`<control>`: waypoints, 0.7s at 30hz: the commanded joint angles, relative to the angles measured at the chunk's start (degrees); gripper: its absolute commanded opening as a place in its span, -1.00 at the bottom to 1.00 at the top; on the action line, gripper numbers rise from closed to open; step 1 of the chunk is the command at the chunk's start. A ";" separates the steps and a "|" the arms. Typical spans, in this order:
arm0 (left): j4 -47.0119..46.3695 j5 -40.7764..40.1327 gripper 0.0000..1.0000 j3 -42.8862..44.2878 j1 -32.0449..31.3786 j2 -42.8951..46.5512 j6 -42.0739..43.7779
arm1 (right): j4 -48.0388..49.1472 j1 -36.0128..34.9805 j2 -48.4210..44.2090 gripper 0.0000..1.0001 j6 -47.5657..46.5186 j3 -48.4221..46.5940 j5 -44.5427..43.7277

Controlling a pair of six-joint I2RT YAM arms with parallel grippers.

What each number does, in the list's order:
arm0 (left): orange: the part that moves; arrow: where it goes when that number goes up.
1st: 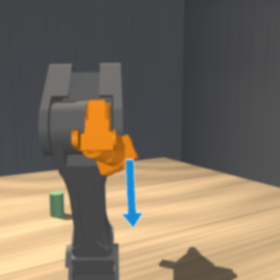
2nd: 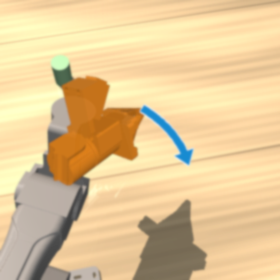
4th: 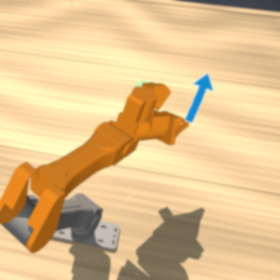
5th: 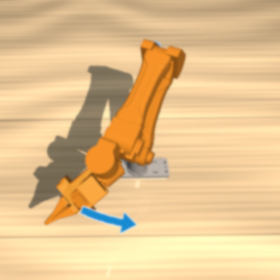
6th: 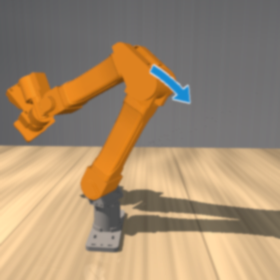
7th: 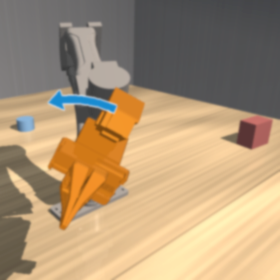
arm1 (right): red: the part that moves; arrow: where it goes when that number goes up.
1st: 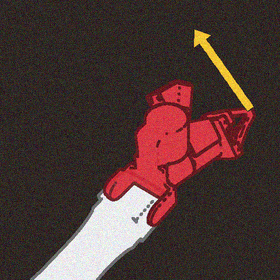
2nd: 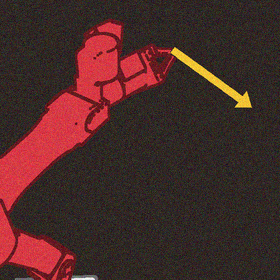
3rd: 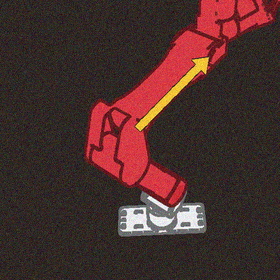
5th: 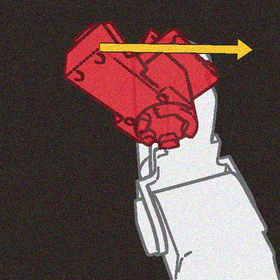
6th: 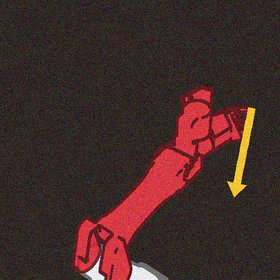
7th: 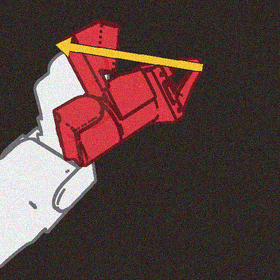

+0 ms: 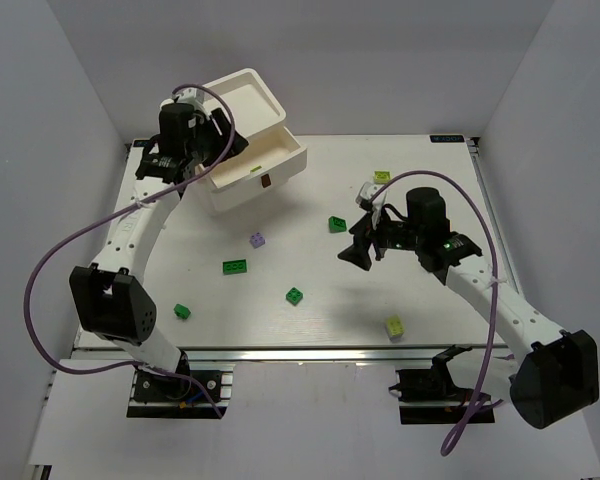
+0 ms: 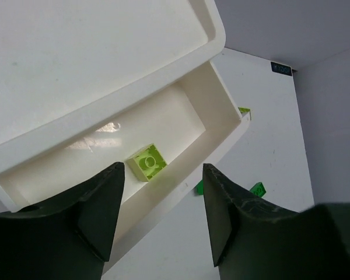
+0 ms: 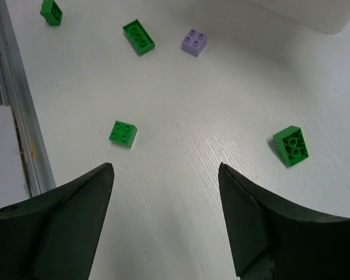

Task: Sort the legos into containers by color

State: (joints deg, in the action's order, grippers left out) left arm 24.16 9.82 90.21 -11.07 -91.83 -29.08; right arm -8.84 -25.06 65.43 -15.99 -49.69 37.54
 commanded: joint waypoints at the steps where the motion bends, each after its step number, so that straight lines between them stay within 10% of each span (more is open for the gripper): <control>1: 0.89 -1.04 0.30 2.95 -0.09 2.79 1.39 | -2.76 0.71 0.49 0.54 -5.27 -1.55 1.66; 4: -2.17 1.68 -0.76 -2.91 -0.09 10.07 2.45 | -7.49 0.80 0.93 0.30 -9.91 -2.78 -1.67; 7: -7.88 10.89 -1.00 -17.92 -0.09 23.33 4.03 | -13.03 0.71 1.28 -0.52 -12.83 -1.90 -8.25; 10: -17.19 18.90 -0.17 -35.03 -0.09 37.05 2.02 | -17.24 0.71 2.50 -0.56 -11.70 -0.59 -17.30; 12: -17.74 22.06 0.40 -41.06 -0.09 43.98 1.66 | -20.24 0.45 3.91 0.02 -10.65 -0.67 -21.25; 16: -15.30 25.77 0.65 -48.11 -0.09 49.45 5.16 | -26.22 0.62 5.85 0.71 -9.59 -0.23 -24.44; 21: -11.95 25.95 0.69 -51.19 -0.09 51.75 10.09 | -31.41 0.45 8.22 0.78 -8.19 0.56 -26.81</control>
State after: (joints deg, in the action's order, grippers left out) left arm 10.50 33.26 40.07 -11.18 -41.30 -22.92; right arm -34.87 -24.60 73.08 -25.52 -49.71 14.22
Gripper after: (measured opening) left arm 0.841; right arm 0.889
